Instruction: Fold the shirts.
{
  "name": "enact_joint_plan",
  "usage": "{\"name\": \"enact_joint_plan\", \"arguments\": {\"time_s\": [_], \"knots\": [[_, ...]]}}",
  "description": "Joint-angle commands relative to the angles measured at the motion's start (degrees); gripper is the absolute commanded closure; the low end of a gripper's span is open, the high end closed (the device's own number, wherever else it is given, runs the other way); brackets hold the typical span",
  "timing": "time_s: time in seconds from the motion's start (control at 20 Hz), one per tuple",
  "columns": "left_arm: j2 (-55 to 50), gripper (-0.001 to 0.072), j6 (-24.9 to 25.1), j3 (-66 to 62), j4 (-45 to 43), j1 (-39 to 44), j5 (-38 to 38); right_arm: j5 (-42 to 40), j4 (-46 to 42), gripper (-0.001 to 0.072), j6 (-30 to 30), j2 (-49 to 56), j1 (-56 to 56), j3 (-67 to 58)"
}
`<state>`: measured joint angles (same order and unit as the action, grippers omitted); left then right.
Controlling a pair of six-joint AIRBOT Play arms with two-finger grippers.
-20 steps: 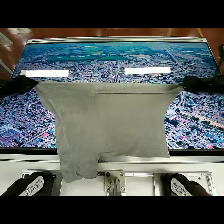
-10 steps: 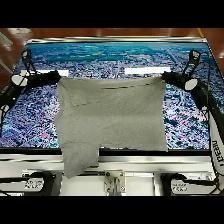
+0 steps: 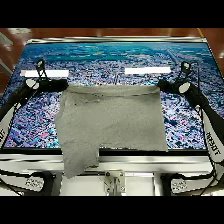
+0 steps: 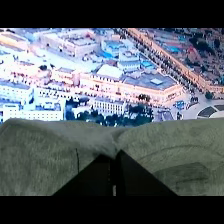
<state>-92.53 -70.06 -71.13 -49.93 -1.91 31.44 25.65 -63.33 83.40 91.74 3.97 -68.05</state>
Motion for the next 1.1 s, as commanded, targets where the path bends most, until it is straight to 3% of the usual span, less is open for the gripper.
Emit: {"name": "enact_joint_plan", "arguments": {"time_s": [0.0, 0.35, 0.7, 0.85, 1.05], "knots": [[-0.42, 0.0671, -0.24, -0.28, -0.07, -1.62, 9.03, 7.54, -0.50, 0.0645, 1.70, 0.15, 0.26, 0.02], [-0.44, 0.0671, -0.24, -0.37, -0.17, -9.27, 29.75, 17.16, -12.72, 0.0645, 7.72, -1.40, 0.28, -0.07], [-0.63, 0.0672, -1.90, -0.33, -0.70, -9.09, 33.16, 18.14, -16.04, 0.0645, 12.83, -1.38, 0.28, -0.09], [-0.74, 0.0671, -5.81, -0.33, -6.32, -9.14, 35.34, 19.69, -17.14, 0.0645, 14.62, -1.31, 0.28, -0.09], [-1.27, 0.0671, -6.73, -0.33, -9.84, -9.14, 38.58, 23.76, -18.27, 0.0645, 16.92, -0.26, 0.26, -0.09]]}}
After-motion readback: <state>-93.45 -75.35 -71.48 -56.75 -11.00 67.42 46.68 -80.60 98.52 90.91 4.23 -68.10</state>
